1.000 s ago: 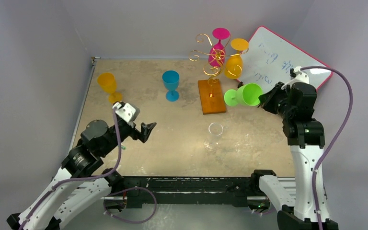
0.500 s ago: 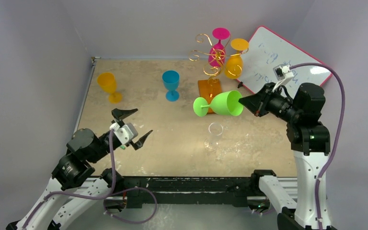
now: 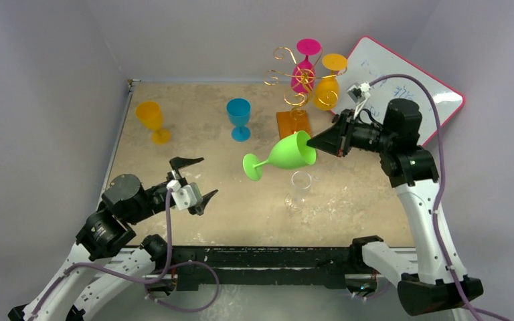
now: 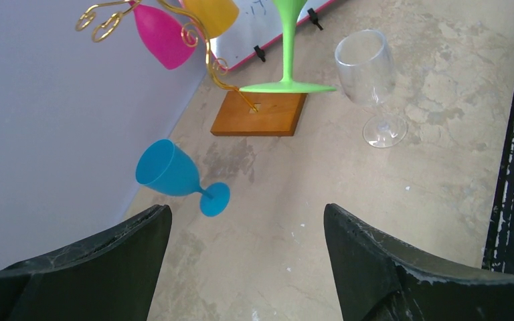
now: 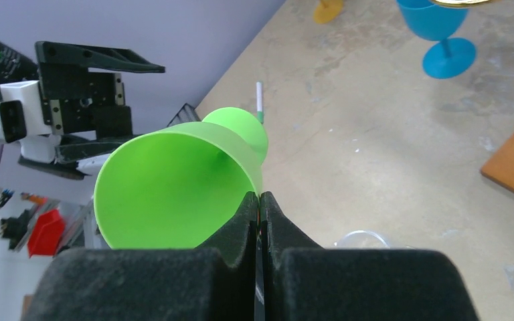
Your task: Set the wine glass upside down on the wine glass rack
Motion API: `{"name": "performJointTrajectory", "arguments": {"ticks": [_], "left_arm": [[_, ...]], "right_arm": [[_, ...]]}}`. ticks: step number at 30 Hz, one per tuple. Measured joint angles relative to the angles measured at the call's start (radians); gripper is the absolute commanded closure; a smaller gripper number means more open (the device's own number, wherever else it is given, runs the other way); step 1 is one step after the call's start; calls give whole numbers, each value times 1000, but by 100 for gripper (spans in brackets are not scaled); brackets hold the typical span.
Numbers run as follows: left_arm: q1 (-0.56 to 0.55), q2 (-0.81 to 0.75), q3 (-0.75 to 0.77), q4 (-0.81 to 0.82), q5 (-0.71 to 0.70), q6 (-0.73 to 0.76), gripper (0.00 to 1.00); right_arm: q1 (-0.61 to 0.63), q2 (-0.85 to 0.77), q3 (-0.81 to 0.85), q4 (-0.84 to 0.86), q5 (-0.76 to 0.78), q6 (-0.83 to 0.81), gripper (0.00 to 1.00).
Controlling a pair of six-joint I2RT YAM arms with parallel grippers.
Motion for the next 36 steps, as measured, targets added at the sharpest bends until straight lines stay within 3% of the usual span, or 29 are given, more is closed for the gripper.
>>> {"name": "performJointTrajectory", "arguments": {"ticks": [9,23,29,36], "left_arm": [[0,44,0,0,74,37,19],[0,107,0,12,161,74,34],[0,119,0,3,194,105,53],[0,122,0,-27,223,146,89]], "right_arm": [[150,91,-1,107,-19,52,100],[262,173,0,213,-37,106,100],[283,193,0,236,-37,111,100],[287,201,0,246,-36,112,100]]}}
